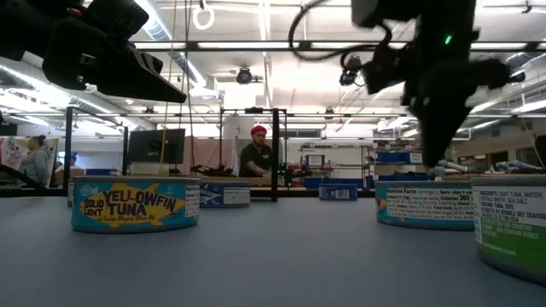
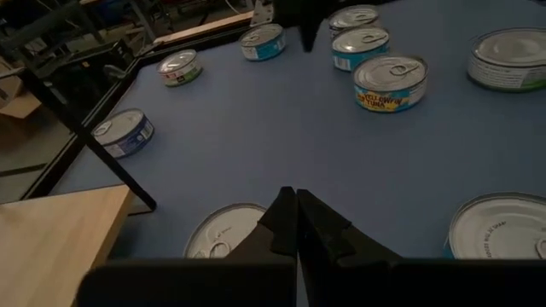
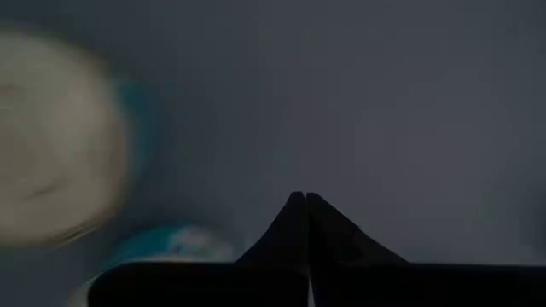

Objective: Stack canned seafood by type on shelf
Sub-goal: Put the yellow-blue tuna can on the shelf

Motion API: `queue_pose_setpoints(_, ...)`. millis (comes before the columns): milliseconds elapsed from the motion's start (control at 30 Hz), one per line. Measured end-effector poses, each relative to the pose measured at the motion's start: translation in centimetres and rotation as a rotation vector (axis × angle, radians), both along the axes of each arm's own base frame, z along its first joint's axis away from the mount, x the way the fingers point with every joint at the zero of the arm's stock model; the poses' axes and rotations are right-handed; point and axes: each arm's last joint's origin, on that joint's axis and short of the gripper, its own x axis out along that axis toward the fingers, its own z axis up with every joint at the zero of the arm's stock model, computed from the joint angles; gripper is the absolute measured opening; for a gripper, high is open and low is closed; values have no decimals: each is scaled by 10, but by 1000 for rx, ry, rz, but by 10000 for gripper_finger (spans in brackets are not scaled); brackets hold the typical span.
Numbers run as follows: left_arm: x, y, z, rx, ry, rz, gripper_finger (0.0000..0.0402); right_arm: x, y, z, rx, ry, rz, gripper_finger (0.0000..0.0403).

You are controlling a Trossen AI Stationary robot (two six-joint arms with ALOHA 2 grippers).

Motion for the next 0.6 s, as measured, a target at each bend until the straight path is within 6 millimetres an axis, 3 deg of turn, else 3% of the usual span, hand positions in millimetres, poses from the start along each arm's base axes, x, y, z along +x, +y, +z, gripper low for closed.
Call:
queue_pose_setpoints(167,0,0,0,-8,1,-13,3,-12,25,7,153,21,12,0)
queue_pose_setpoints(300,0,0,0,-30,-2,-4,3,-26,37,-4,155,73,-20,0)
queue_pose_setpoints(467,0,0,0,-31,-3,-4,3,-36,37,-20,93,86,-83,0)
queue_pose_setpoints(600,0,0,0,-28,1,-3,4,-34,33,-27,104,41,-87,0)
